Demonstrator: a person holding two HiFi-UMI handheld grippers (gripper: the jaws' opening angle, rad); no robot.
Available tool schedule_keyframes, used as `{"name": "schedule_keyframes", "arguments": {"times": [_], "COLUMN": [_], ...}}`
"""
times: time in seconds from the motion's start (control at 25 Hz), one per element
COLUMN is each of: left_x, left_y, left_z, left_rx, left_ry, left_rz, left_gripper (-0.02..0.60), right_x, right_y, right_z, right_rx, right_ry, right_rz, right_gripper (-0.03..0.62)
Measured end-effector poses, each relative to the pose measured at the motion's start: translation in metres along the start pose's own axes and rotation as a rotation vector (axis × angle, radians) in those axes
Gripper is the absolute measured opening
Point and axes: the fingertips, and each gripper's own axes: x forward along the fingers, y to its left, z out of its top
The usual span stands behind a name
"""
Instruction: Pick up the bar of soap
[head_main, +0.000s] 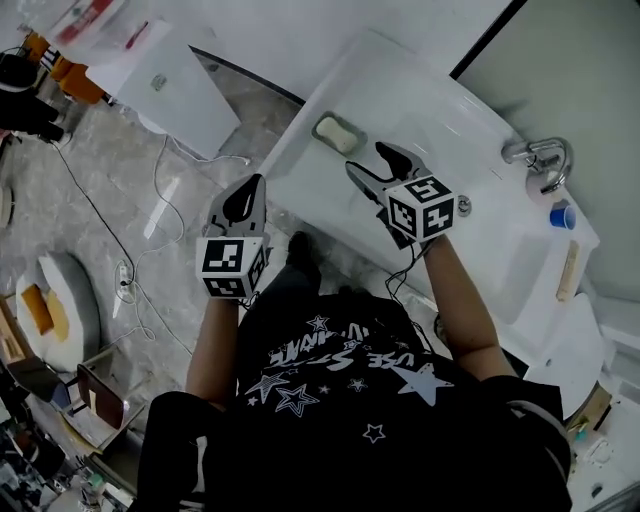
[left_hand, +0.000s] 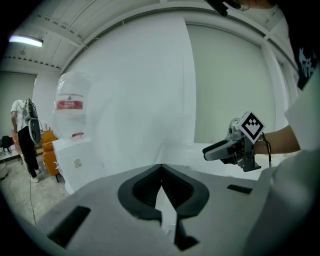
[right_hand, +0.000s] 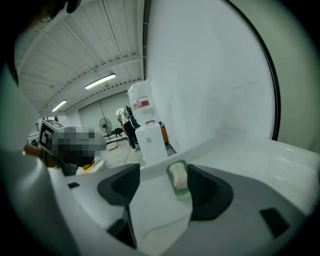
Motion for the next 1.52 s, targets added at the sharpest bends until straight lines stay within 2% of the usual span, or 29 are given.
{"name": "schedule_keyframes", "arguments": {"times": [0.12, 0.32, 0.52, 0.76, 1.04, 1.16, 1.52], "left_x": [0.016, 0.042, 0.063, 0.081, 0.094, 0.099, 0.106], "left_y": [0.022, 0.051, 0.069, 0.086, 0.088, 0.086, 0.079], "left_z": [0.003, 0.002, -0.002, -0.009, -0.013, -0.012, -0.015], "left_rx": [-0.010, -0.027, -0.044, -0.061, -0.053, -0.049, -0.051], "left_ry": [0.006, 0.018, 0.034, 0.056, 0.074, 0.078, 0.095], "left_rz": [-0.031, -0.069, -0.103, -0.140, -0.187, -0.200, -0.234], "left_gripper": [0.009, 0.009, 0.009, 0.009, 0.009, 0.011, 0.009], "right_x": [0.025, 0.061, 0.088, 0.112, 0.121, 0.127, 0.134], "right_y": [-0.004, -0.012, -0.026, -0.037, -0.038, -0.041, -0.043], "right_z": [0.003, -0.002, -0.013, -0.029, -0.044, -0.045, -0.050], "right_rx": [-0.006, -0.034, -0.108, -0.210, -0.316, -0.369, -0.395], "right_ry": [0.056, 0.167, 0.301, 0.457, 0.605, 0.635, 0.724], "right_rz": [-0.025, -0.064, -0.099, -0.101, -0.074, -0.065, -0.021], "right_gripper": [0.260, 0.242, 0.229, 0.227, 0.222, 0.210, 0.201]}}
